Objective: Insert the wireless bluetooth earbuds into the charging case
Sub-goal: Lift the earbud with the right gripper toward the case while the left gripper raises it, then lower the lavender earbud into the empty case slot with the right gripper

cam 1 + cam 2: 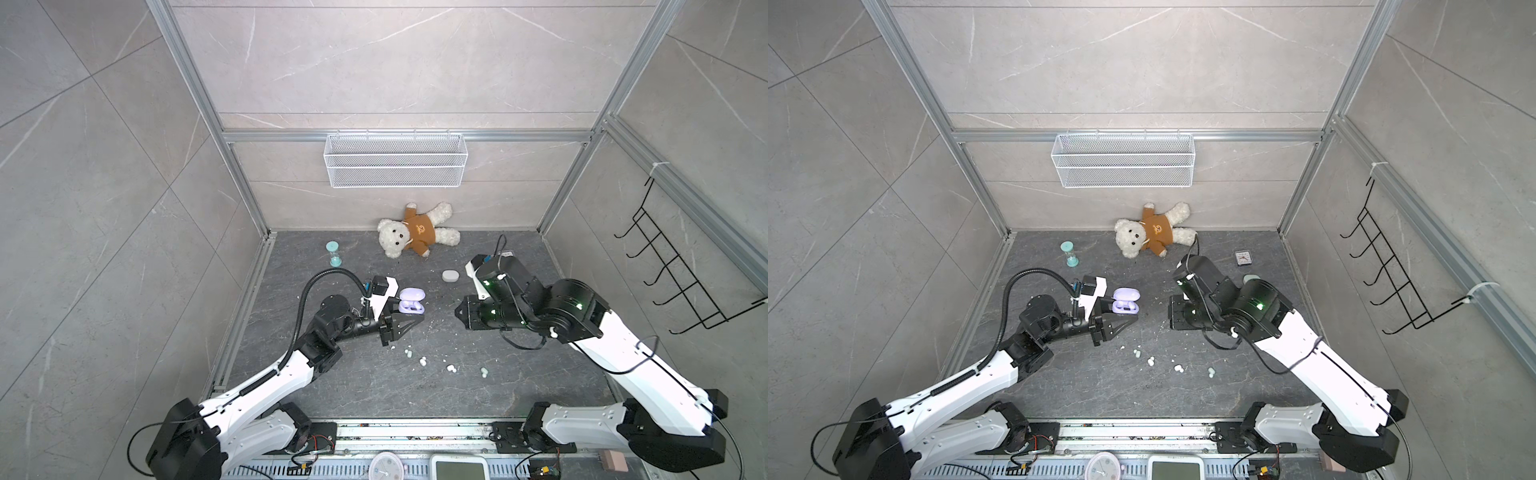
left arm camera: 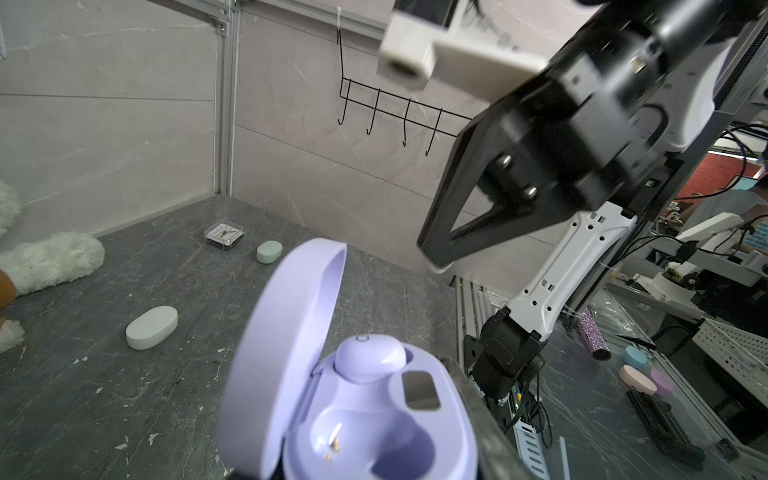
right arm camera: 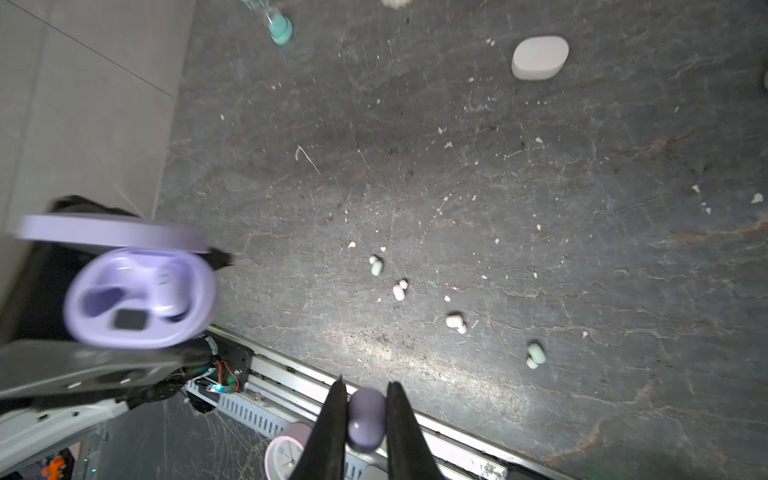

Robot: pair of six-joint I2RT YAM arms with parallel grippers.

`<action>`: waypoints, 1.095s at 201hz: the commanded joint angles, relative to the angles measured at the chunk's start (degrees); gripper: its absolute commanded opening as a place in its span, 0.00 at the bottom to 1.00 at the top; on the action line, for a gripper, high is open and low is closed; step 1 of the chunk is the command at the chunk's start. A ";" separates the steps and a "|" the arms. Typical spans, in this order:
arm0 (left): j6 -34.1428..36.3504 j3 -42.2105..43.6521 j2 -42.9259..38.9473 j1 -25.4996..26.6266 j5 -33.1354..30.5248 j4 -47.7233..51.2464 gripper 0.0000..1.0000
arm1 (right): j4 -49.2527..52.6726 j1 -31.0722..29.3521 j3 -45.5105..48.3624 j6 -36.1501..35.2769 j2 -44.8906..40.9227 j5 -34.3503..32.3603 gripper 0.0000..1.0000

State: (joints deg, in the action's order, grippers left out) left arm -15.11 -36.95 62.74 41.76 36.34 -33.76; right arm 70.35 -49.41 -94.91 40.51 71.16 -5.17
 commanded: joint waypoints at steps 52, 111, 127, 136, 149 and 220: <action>-3.41 -10.10 13.48 -0.36 7.73 -20.06 0.13 | -2.57 0.45 -13.08 -4.79 0.34 5.40 0.19; -7.65 -12.92 17.77 -0.27 11.08 -26.84 0.13 | -10.62 0.45 -14.20 -6.23 4.09 11.39 0.19; -8.18 -13.03 17.55 -0.26 11.67 -27.58 0.13 | -13.19 0.43 -12.64 -5.98 4.35 12.27 0.19; -8.39 -13.04 17.25 -0.25 11.99 -27.88 0.13 | -13.93 0.45 -12.03 -5.89 4.62 12.47 0.19; -8.56 -12.98 16.85 -0.27 12.32 -28.12 0.13 | -14.95 0.45 -11.54 -5.64 4.73 12.70 0.19; -9.97 -12.28 15.44 -0.20 12.14 -30.60 0.13 | -20.51 0.45 -6.46 -2.38 4.05 13.69 0.19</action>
State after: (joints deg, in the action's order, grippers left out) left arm -23.62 -47.79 80.40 41.58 47.20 -59.11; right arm 52.86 -49.08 -102.87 36.64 75.77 7.55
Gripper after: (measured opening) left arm 0.418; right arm 0.195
